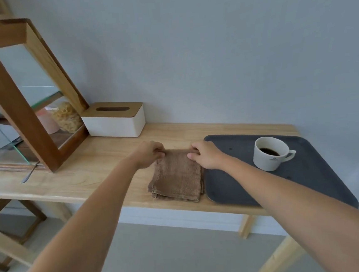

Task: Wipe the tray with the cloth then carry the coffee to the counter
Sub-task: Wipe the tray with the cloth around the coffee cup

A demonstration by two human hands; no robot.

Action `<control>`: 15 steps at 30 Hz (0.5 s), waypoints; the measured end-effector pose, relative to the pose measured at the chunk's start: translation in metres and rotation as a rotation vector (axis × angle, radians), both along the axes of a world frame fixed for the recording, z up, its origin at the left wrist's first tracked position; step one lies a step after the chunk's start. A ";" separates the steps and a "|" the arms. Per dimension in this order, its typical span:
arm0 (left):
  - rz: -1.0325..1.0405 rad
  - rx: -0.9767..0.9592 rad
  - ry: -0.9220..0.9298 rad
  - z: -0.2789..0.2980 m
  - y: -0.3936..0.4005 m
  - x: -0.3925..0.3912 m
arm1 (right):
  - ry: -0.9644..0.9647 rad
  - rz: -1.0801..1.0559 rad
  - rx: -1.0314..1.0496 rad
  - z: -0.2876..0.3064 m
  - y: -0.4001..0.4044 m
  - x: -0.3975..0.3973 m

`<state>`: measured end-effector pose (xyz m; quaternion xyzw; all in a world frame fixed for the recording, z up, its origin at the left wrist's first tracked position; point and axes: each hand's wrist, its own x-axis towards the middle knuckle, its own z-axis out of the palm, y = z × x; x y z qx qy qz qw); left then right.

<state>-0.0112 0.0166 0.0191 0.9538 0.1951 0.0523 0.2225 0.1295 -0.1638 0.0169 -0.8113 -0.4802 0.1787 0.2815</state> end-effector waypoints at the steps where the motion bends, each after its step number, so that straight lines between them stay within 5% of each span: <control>1: -0.014 -0.024 -0.010 0.011 -0.003 -0.003 | 0.031 0.013 0.012 0.009 -0.006 -0.002; 6: -0.068 -0.072 -0.043 0.069 -0.034 -0.014 | 0.183 0.068 0.092 0.047 -0.043 0.001; 10: -0.116 -0.303 -0.070 0.095 -0.060 -0.005 | 0.228 0.068 0.200 0.075 -0.075 0.018; 15: -0.116 -0.319 -0.117 0.076 -0.093 0.036 | -0.050 0.038 0.128 0.078 -0.106 0.048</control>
